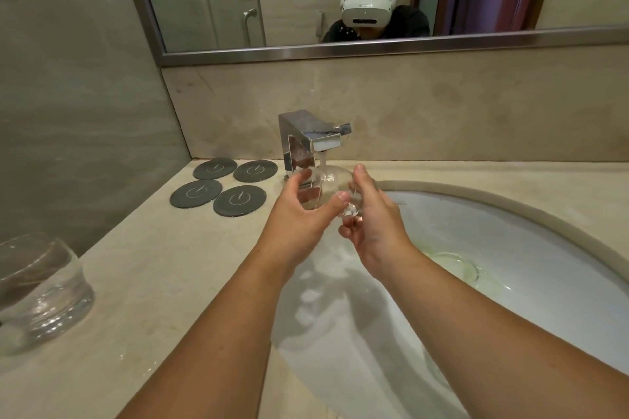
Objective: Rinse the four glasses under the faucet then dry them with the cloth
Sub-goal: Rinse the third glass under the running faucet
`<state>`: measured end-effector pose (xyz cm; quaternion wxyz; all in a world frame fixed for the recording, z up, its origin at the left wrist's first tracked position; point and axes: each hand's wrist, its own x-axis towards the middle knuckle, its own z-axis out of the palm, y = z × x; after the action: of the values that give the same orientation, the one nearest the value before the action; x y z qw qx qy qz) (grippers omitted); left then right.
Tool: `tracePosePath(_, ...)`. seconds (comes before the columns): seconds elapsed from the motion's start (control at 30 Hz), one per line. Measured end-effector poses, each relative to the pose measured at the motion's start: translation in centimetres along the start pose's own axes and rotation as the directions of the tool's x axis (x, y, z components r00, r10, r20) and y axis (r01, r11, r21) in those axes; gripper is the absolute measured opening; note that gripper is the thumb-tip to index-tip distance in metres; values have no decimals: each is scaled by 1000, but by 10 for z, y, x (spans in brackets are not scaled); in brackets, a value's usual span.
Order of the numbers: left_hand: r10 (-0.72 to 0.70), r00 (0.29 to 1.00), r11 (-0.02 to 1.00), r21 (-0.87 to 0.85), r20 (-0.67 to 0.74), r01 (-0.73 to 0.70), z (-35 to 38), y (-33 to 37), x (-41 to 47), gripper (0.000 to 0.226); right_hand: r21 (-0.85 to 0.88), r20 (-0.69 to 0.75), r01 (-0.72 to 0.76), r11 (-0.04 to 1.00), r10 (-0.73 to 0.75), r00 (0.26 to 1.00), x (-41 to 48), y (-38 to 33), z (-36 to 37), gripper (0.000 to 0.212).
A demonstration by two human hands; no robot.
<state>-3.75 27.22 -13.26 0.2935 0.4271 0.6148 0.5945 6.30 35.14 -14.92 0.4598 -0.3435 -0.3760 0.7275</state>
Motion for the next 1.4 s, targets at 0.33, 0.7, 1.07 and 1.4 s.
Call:
tracePosePath(0.33,-5,1000,997,-73,22,7,-3,4,0,78,-72,-43,-9,997,5,999,-1,-2,-2,66)
tracePosePath(0.7,-53,997,993,-113,-60,46,-1,0,5,75,-24,26,-19,1000,19,999,1,0,-1,52)
tracePosePath(1.07,-7,997,999,-47,76,11,-4,1,0,102,-156,-94,16,988,-31,995,0,-4,-5,74)
tracePosePath(1.4,-14,999,1000,1,-30,14,-4,-1,2,107,-121,-22,-57,991,54,998,-9,-8,0,61)
